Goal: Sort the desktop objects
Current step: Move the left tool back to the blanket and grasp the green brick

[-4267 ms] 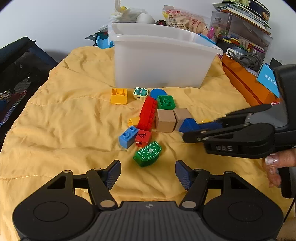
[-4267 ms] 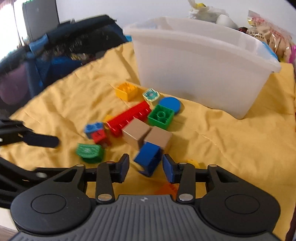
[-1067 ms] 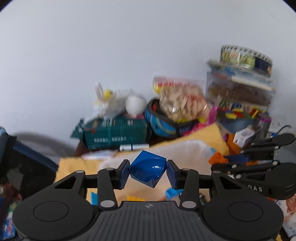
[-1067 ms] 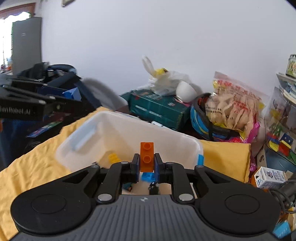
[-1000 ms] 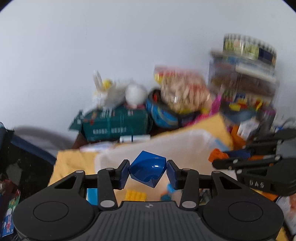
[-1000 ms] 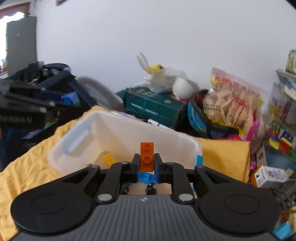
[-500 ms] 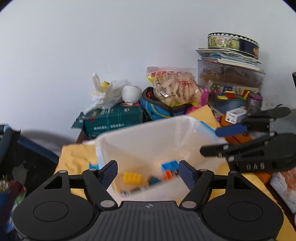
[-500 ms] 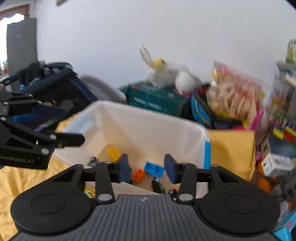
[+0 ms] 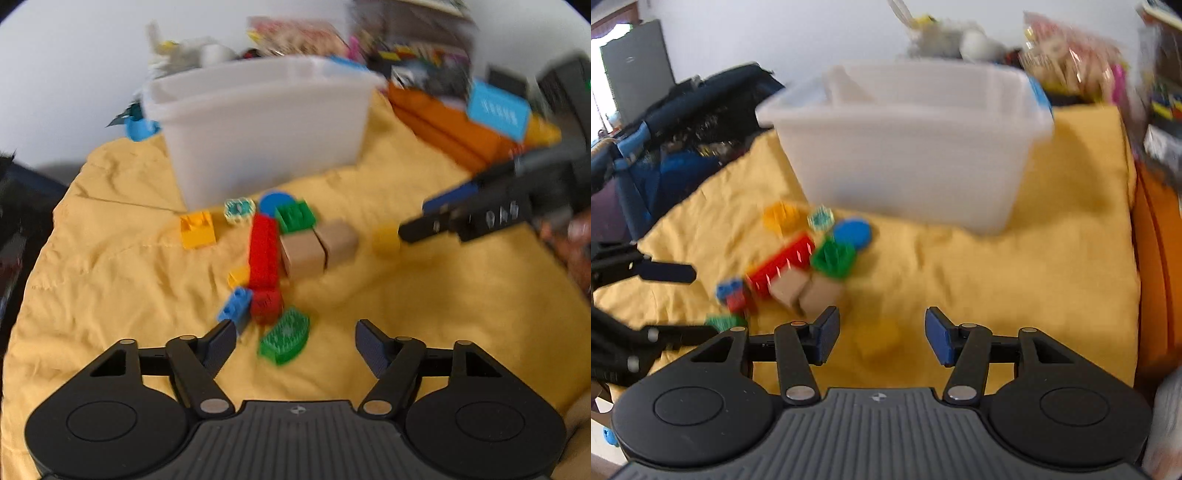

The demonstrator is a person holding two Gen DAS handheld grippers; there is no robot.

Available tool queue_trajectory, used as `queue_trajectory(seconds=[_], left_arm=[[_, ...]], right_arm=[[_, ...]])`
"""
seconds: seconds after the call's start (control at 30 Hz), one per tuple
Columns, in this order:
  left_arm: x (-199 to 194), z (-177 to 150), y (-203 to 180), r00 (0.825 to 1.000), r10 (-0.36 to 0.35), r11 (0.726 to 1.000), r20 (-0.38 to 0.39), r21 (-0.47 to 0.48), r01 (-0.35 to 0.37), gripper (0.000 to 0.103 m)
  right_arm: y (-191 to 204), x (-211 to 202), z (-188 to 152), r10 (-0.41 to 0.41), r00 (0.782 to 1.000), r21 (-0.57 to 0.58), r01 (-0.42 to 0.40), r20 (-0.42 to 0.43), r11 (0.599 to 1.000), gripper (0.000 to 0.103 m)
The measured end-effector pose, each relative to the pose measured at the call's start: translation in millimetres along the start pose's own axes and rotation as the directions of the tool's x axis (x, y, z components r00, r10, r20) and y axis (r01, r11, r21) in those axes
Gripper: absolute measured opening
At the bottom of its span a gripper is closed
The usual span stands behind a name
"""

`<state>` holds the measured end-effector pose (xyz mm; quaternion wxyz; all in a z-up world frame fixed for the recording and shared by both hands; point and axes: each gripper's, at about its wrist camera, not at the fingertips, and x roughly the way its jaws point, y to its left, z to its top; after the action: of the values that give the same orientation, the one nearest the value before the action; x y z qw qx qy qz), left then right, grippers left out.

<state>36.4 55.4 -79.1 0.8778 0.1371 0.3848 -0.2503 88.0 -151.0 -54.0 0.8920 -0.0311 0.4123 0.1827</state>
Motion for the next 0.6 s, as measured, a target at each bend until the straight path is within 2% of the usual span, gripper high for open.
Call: queue_trajectory(seconds=[0.1, 0.17, 0.27, 0.3, 0.37, 0.4, 0.43, 0.53, 0.57, 0.6], left_arm=[[5, 0, 2, 1.0, -0.002, 1.0, -0.004, 0.027, 0.002, 0.072], [9, 0, 2, 1.0, -0.01, 0.999, -0.004, 0.04, 0.011, 0.06], [21, 1, 1, 0.999, 0.001, 0.998, -0.047, 0.07, 0.002, 0.05], [26, 0, 2, 0.998, 0.007, 0.998, -0.065, 0.066, -0.003, 0.048], [24, -1, 5, 0.998, -0.016, 0.999, -0.068, 0.03, 0.018, 0.03], [23, -2, 5, 0.997, -0.021, 1.0, -0.072, 0.011, 0.021, 0.028], [22, -2, 6, 0.996, -0.039, 0.999, -0.078, -0.011, 0.038, 0.022], [17, -6, 10, 0.979, -0.182, 0.974, -0.095, -0.153, 0.166, 0.022], [16, -8, 11, 0.968, -0.232, 0.955, -0.099, -0.211, 0.208, 0.022], [14, -12, 12, 0.95, -0.298, 0.922, -0.092, -0.285, 0.262, 0.022]], right_arm=[[-1, 1, -10, 0.001, 1.0, 0.014, -0.001, -0.02, 1.0, 0.055], [1, 0, -16, -0.006, 1.0, 0.007, 0.007, -0.03, 1.0, 0.055], [3, -2, -24, -0.01, 0.999, 0.001, 0.01, -0.039, 1.0, 0.056], [4, -3, -26, -0.007, 0.999, 0.001, 0.007, -0.041, 1.0, 0.056], [6, -4, -29, -0.004, 0.999, -0.005, 0.004, -0.044, 1.0, 0.056], [8, -2, -31, -0.006, 0.999, -0.01, 0.005, -0.044, 1.0, 0.057], [9, -3, -32, -0.007, 0.999, -0.015, 0.007, -0.044, 1.0, 0.057], [11, -4, -36, -0.012, 0.999, -0.017, 0.011, -0.045, 1.0, 0.057], [11, -4, -37, -0.013, 0.999, -0.014, 0.012, -0.047, 1.0, 0.057], [10, -3, -38, -0.012, 0.999, -0.011, 0.012, -0.052, 1.0, 0.057]])
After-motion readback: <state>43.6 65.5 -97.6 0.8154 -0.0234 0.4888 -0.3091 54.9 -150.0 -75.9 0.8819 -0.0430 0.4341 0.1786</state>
